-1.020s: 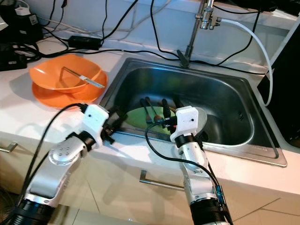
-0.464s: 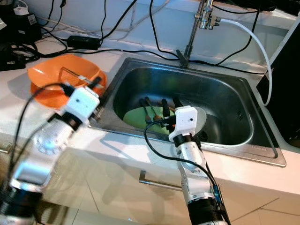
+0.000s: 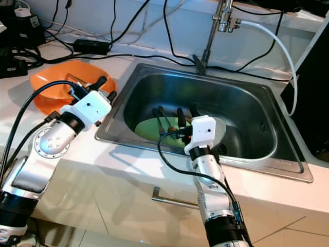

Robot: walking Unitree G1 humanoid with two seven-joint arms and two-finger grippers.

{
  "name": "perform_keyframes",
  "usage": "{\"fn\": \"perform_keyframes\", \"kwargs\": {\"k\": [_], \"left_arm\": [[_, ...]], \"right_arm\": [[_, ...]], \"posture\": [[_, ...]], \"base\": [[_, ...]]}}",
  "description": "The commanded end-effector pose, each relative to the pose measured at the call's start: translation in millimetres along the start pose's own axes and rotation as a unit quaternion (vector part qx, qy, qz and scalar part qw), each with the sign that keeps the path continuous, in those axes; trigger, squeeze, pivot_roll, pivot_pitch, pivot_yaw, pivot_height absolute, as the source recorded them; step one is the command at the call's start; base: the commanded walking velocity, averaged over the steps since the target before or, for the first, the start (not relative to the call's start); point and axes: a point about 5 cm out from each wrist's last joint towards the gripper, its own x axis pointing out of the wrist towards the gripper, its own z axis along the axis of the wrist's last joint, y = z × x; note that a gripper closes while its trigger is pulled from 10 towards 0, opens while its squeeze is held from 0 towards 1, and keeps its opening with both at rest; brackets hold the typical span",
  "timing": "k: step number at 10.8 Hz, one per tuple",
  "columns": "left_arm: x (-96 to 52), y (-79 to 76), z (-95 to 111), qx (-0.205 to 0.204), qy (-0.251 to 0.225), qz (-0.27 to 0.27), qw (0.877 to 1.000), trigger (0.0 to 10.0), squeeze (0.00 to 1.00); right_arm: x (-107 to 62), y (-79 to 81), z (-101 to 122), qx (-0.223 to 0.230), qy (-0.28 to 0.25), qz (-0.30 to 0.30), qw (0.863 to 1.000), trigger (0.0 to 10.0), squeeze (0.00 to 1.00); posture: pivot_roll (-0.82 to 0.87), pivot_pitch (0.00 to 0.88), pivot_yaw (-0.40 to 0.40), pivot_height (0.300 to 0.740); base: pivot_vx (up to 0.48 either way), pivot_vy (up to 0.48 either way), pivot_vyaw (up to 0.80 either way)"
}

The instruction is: Kitchen organization

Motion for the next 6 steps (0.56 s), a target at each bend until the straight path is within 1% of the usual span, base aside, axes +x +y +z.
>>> {"fn": "perform_keyframes", "kwargs": {"k": [1,3,4,5,6], "left_arm": [[1.9,-1.6,6.0,0.005,-0.01,-0.01,1.0,10.0,1.0],[-0.1,-1.1,1.8,0.015,0.001,-0.017,1.0,10.0,1.0],[-0.1,-3.0,-1.3,0.018,0.01,-0.029,0.999,10.0,1.0],[0.3,-5.9,-4.7,0.04,0.018,-0.041,0.998,10.0,0.0],[2.3,-7.1,-7.0,0.058,0.024,-0.043,0.997,10.0,0.0]], "right_arm": [[-1.7,-1.0,-5.0,-0.001,0.012,-0.005,1.0,10.0,0.0],[-1.6,-1.4,-5.4,0.0,0.013,-0.006,1.0,10.0,0.0],[-0.8,-0.8,-5.8,0.0,0.014,-0.005,1.0,10.0,0.0],[0.0,0.1,-5.9,0.0,0.014,-0.003,1.0,10.0,0.0],[0.7,0.5,-5.6,0.001,0.013,-0.003,1.0,10.0,0.0]], "posture": [[0.23,0.034,-0.062,0.74],[0.24,0.037,-0.065,0.74],[0.24,0.037,-0.067,0.74],[0.24,0.037,-0.067,0.74],[0.24,0.033,-0.066,0.74]], "base": [[0.0,0.0,0.0],[0.0,0.0,0.0],[0.0,0.0,0.0],[0.0,0.0,0.0],[0.0,0.0,0.0]]}}
